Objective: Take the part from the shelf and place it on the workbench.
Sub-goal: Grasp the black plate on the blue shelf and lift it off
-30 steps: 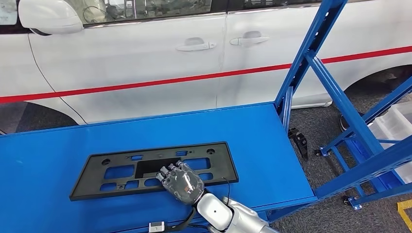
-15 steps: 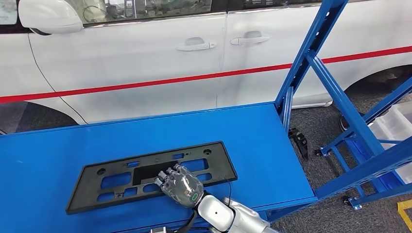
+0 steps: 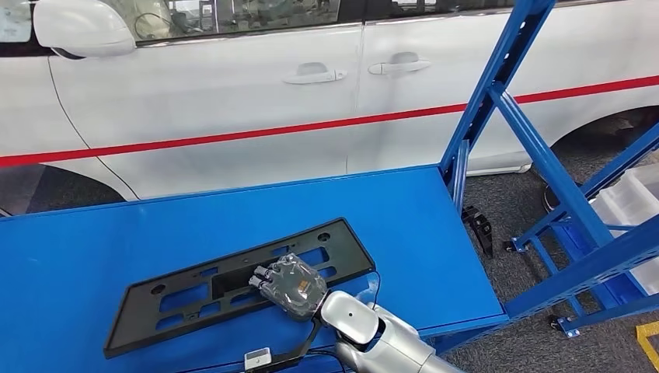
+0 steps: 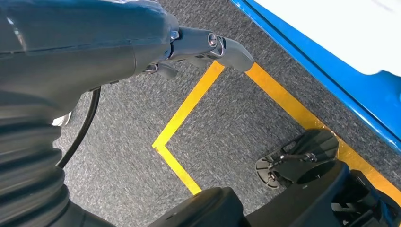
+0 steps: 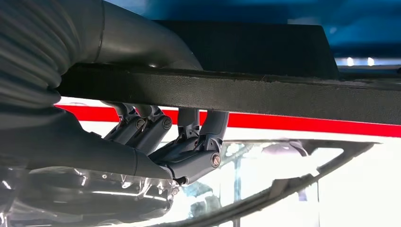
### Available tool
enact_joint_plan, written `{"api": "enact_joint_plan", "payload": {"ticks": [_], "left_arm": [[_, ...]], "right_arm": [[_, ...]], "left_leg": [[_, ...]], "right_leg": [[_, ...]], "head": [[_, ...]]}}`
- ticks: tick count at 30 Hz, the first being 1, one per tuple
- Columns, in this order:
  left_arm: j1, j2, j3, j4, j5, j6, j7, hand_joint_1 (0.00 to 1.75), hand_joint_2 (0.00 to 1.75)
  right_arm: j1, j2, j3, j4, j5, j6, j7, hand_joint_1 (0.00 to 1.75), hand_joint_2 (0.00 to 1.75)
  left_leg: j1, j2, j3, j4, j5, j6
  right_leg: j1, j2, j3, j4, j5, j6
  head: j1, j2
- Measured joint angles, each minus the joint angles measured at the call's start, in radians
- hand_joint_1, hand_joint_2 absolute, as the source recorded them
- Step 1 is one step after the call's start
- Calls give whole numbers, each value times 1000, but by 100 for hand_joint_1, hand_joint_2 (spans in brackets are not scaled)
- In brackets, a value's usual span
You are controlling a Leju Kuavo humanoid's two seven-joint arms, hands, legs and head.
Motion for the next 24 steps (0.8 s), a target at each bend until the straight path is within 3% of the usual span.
{"api": "enact_joint_plan", "payload": {"ticks": [2,4,7,8,9,10,12,14,17,19,22,23,24], "left_arm": [[2,0,0,0,2,0,0,0,175],[4,-1,1,0,4,0,-1,0,175],[6,0,1,0,3,-2,-6,0,175],[7,0,1,0,2,-4,-8,0,175],[7,0,1,0,-1,-5,-10,0,175],[7,0,1,0,-3,-7,-11,0,175],[7,-3,1,0,-9,-11,-12,0,175],[6,-6,1,0,-13,-14,-13,0,175],[5,-8,0,-1,-14,-16,-13,0,175],[5,-6,1,-1,-13,-16,-13,0,175],[4,-6,1,-1,-7,-17,-16,0,175],[3,-5,1,-1,-5,-17,-17,0,175],[4,-5,1,-1,-2,-16,-19,0,175]], "right_arm": [[-3,-6,-8,-18,-1,28,-5,175,175],[-15,-21,-14,-41,0,73,-12,175,175],[-51,-61,-16,-79,-16,156,-22,175,175],[-65,-78,-18,-91,-27,182,-24,175,175],[-79,-95,-19,-103,-36,202,-26,175,175],[-92,-112,-20,-116,-43,218,-27,175,175],[-115,-145,-22,-143,-47,235,-26,175,175],[-129,-175,-26,-170,-50,241,-23,175,175],[-137,-211,-29,-198,-55,242,-16,175,175],[-138,-221,-29,-210,-58,242,-13,175,175],[-138,-226,-27,-217,-61,244,-12,175,175],[-138,-227,-25,-217,-64,244,-12,175,175],[-138,-228,-23,-217,-67,245,-12,175,175]], "left_leg": [[3,1,4,-7,6,5],[8,5,6,-16,13,11],[6,8,-4,-17,20,15],[5,8,-9,-16,22,16],[4,7,-13,-15,26,16],[2,6,-17,-14,29,16],[-3,2,-21,-13,36,14],[-3,0,-23,-14,45,7],[1,0,-28,-18,58,-8],[2,2,-43,13,24,-24],[20,9,-98,192,-99,-54],[27,11,-107,244,-124,-63],[33,14,-99,262,-129,-71]], "right_leg": [[0,0,2,5,-3,7],[-1,-1,-16,51,-42,15],[-8,-2,-97,239,-151,24],[-9,-2,-114,282,-163,24],[-9,-2,-112,285,-152,23],[-9,-2,-90,249,-126,18],[-3,-1,-9,103,-64,1],[4,-4,41,6,-29,-11],[4,-8,41,-20,-7,-16],[-5,-11,34,-34,13,-21],[-14,-15,9,-35,34,-19],[-16,-17,-2,-31,39,-16],[-20,-19,-12,-27,43,-13]], "head": [[0,0],[0,0],[0,0],[0,0],[0,0],[0,0],[0,0],[0,0],[0,0],[0,0],[0,0],[0,0],[0,0]]}}
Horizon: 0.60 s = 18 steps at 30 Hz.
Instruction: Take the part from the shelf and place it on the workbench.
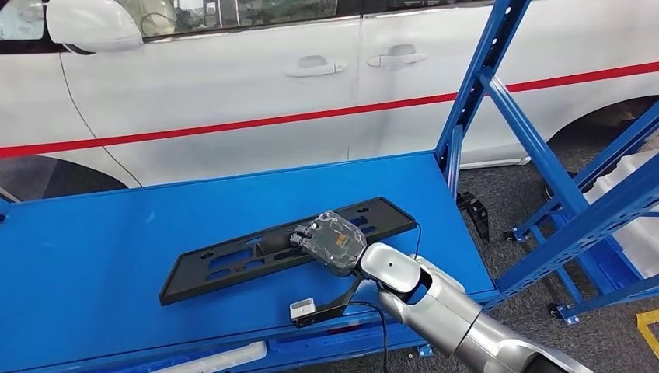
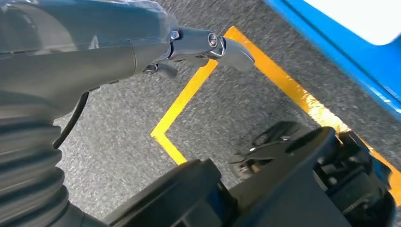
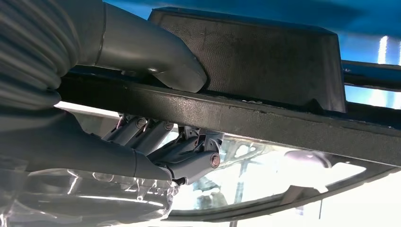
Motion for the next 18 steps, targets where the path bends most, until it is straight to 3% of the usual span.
{"api": "enact_joint_plan", "payload": {"ticks": [1,3,5,9,11,13,14,15,16,18], "left_arm": [[1,1,0,0,2,0,-1,0,175],[6,2,0,0,5,1,-2,0,175],[8,3,0,0,6,1,-3,0,175],[9,4,0,0,6,1,-4,0,175],[8,4,0,0,5,1,-4,0,175],[7,4,0,0,5,1,-4,0,175],[7,4,0,0,5,1,-4,0,175],[7,4,0,0,5,1,-4,0,175],[7,4,0,0,5,1,-4,0,175],[5,3,0,0,5,0,-3,0,175]], "right_arm": [[0,0,2,0,-3,0,0,175,175],[-3,-1,5,0,-9,1,1,175,175],[-8,-1,5,0,-11,1,2,175,175],[-14,-3,6,0,-12,1,3,175,175],[-15,-4,6,0,-12,0,5,175,175],[-13,-6,6,0,-11,-1,7,175,175],[-12,-7,6,0,-10,-1,8,175,175],[-10,-9,6,0,-10,-2,9,175,175],[-9,-10,6,1,-10,-2,9,175,175],[-9,-11,6,2,-10,-4,9,175,175]], "left_leg": [[6,2,30,-27,14,-7],[15,4,124,-161,49,-18],[14,2,178,-251,63,-11],[10,-1,169,-262,74,24],[10,1,159,-267,87,43],[6,1,141,-267,99,54],[2,1,132,-266,105,57],[-1,1,122,-265,111,59],[-5,1,114,-264,117,60],[-12,-1,103,-263,128,60]], "right_leg": [[-4,-1,-9,7,2,4],[-11,-2,-27,22,4,12],[-12,-3,-39,34,7,25],[-12,-1,-51,43,11,51],[-15,1,-78,104,-41,57],[-16,2,-129,234,-123,61],[-15,3,-148,290,-147,61],[-14,3,-151,318,-153,58],[-12,3,-136,306,-141,53],[-2,7,-51,179,-92,32]], "head": [[0,0],[0,0],[0,0],[0,0],[0,0],[0,0],[0,0],[0,0],[0,0],[0,0]]}}
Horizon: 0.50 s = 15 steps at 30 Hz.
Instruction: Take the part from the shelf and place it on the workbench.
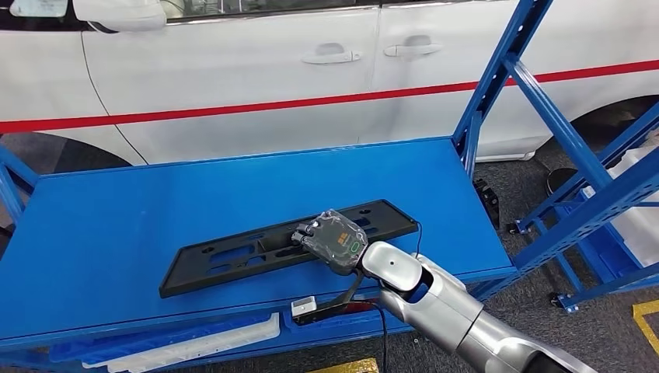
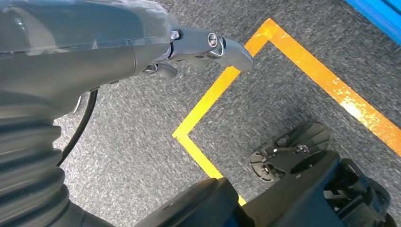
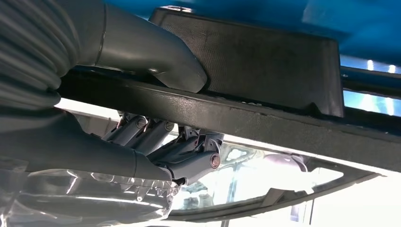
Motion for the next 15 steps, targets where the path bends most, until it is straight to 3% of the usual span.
{"api": "enact_joint_plan", "payload": {"ticks": [2,3,6,8,10,11,12,13,15], "left_arm": [[-2,-2,0,0,-1,-1,1,0,175],[-2,-3,0,0,-3,-2,1,0,175],[-3,-3,0,0,-4,-3,2,0,175],[-3,-2,0,0,-4,-4,3,0,175],[-4,-2,0,0,-3,-4,3,0,175],[-5,-2,0,0,-3,-4,3,0,175],[-6,-1,0,0,-3,-5,3,0,175],[-6,-1,0,0,-4,-5,4,0,175],[-5,0,0,0,-5,-5,4,0,175]], "right_arm": [[0,0,-1,1,-1,-2,0,175,175],[0,0,-1,1,-1,-4,-1,175,175],[2,-1,-1,2,-1,-5,-3,175,175],[4,-1,-1,2,-1,-6,-4,175,175],[8,-1,-1,4,-1,-6,-4,175,175],[11,-1,-1,5,-1,-6,-4,175,175],[14,-1,-1,6,-1,-6,-4,175,175],[17,-1,0,7,-1,-6,-4,175,175],[20,-1,0,9,-1,-6,-6,175,175]], "left_leg": [[-4,0,-7,-1,11,-6],[-3,1,-9,-2,17,-10],[-2,2,-15,-5,25,-28],[-1,2,-36,42,-24,-39],[6,2,-72,161,-111,-50],[10,2,-88,224,-142,-56],[14,2,-91,263,-156,-61],[17,3,-77,267,-149,-66],[26,4,3,166,-104,-75]], "right_leg": [[10,0,73,-120,31,-16],[15,0,87,-147,35,-19],[13,-4,82,-168,58,-24],[5,-8,72,-182,80,-31],[4,-11,54,-183,96,-35],[4,-12,44,-182,102,-35],[3,-13,34,-179,108,-33],[1,-14,23,-175,114,-31],[-3,-13,1,-161,121,-23]], "head": [[0,0],[0,0],[0,0],[0,0],[0,0],[0,0],[0,0],[0,0],[0,0]]}}
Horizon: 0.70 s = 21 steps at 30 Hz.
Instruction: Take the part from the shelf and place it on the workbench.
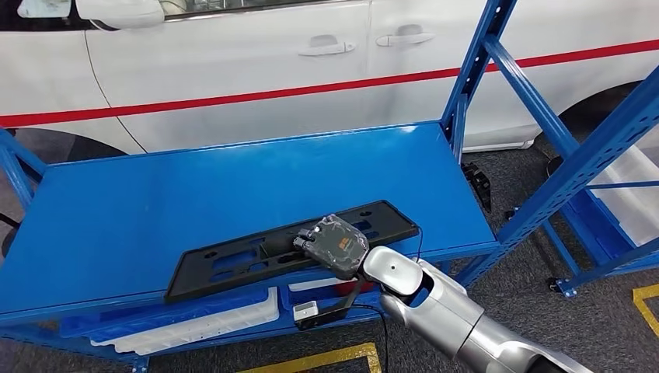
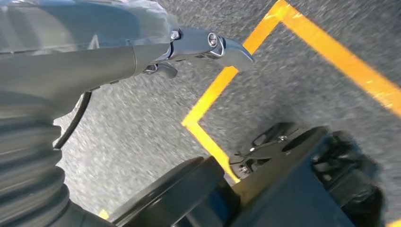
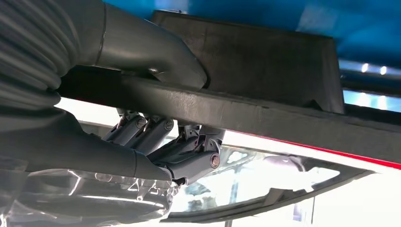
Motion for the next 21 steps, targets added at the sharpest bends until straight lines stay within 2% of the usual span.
{"api": "enact_joint_plan", "payload": {"ticks": [1,2,3,4,6,7,8,9,11,12,13,14,16,17,18,19,21], "left_arm": [[0,0,0,0,0,0,0,0,175],[0,1,0,0,0,0,0,0,175],[-1,1,0,0,0,0,0,0,175],[-1,1,0,0,1,-1,0,0,175],[2,2,0,0,4,-1,-1,0,175],[3,2,0,0,6,-1,-1,0,175],[3,2,0,0,8,0,-2,0,175],[3,2,0,0,8,1,-4,0,175],[5,2,0,0,10,3,-7,0,175],[7,2,0,0,12,4,-9,0,175],[8,2,0,0,14,5,-10,0,175],[9,2,0,0,16,5,-11,0,175],[10,2,0,0,17,6,-13,0,175],[9,2,0,0,17,6,-14,0,175],[9,2,0,0,17,6,-14,0,175],[9,1,0,0,16,6,-14,0,175],[9,1,0,0,15,5,-14,0,175]], "right_arm": [[0,0,0,0,0,0,-1,175,175],[0,0,-1,1,0,0,-2,175,175],[0,0,-1,1,0,-1,-4,175,175],[1,0,-1,1,0,-2,-8,175,175],[4,0,0,4,0,-3,-16,175,175],[5,0,0,6,-1,-3,-19,175,175],[5,0,0,8,-2,-4,-21,175,175],[5,0,0,11,-2,-4,-23,175,175],[6,0,0,16,-4,-7,-25,175,175],[8,0,0,18,-4,-10,-26,175,175],[10,0,1,20,-5,-14,-26,175,175],[12,0,1,22,-5,-19,-26,175,175],[12,2,1,24,-5,-27,-26,175,175],[12,3,1,24,-5,-30,-26,175,175],[12,4,1,24,-5,-31,-26,175,175],[12,5,1,25,-4,-32,-25,175,175],[13,7,1,27,-4,-33,-25,175,175]], "left_leg": [[2,0,48,-72,12,-1],[1,0,81,-126,20,3],[-1,-1,98,-158,19,9],[-5,-2,99,-165,16,18],[-4,-2,89,-168,29,36],[-3,-1,84,-171,37,45],[-1,0,77,-175,47,54],[0,1,68,-177,56,61],[-3,1,45,-176,73,67],[-4,1,34,-176,80,67],[-6,1,24,-175,88,67],[-7,0,14,-173,94,66],[-9,-2,1,-170,106,62],[-10,-3,-4,-169,111,59],[-10,-3,-6,-170,117,54],[-9,-3,-8,-171,123,47],[-8,-3,-11,-176,134,34]], "right_leg": [[-1,0,-10,8,3,4],[-1,1,-18,15,6,10],[0,1,-23,20,9,16],[1,1,-26,21,15,23],[0,3,-31,22,23,37],[-1,4,-37,30,13,42],[-3,7,-49,55,-14,47],[-4,9,-67,102,-54,50],[-5,11,-109,231,-138,56],[-5,12,-119,282,-158,57],[-5,12,-115,302,-158,57],[-5,12,-90,283,-140,55],[-3,15,6,149,-98,42],[0,17,52,78,-86,37],[4,18,82,29,-81,32],[8,20,94,4,-82,29],[10,19,90,-5,-68,22]], "head": [[0,0],[0,0],[0,0],[0,0],[0,0],[0,0],[0,0],[0,0],[0,0],[0,0],[0,0],[0,0],[0,0],[0,0],[0,0],[0,0],[0,0]]}}
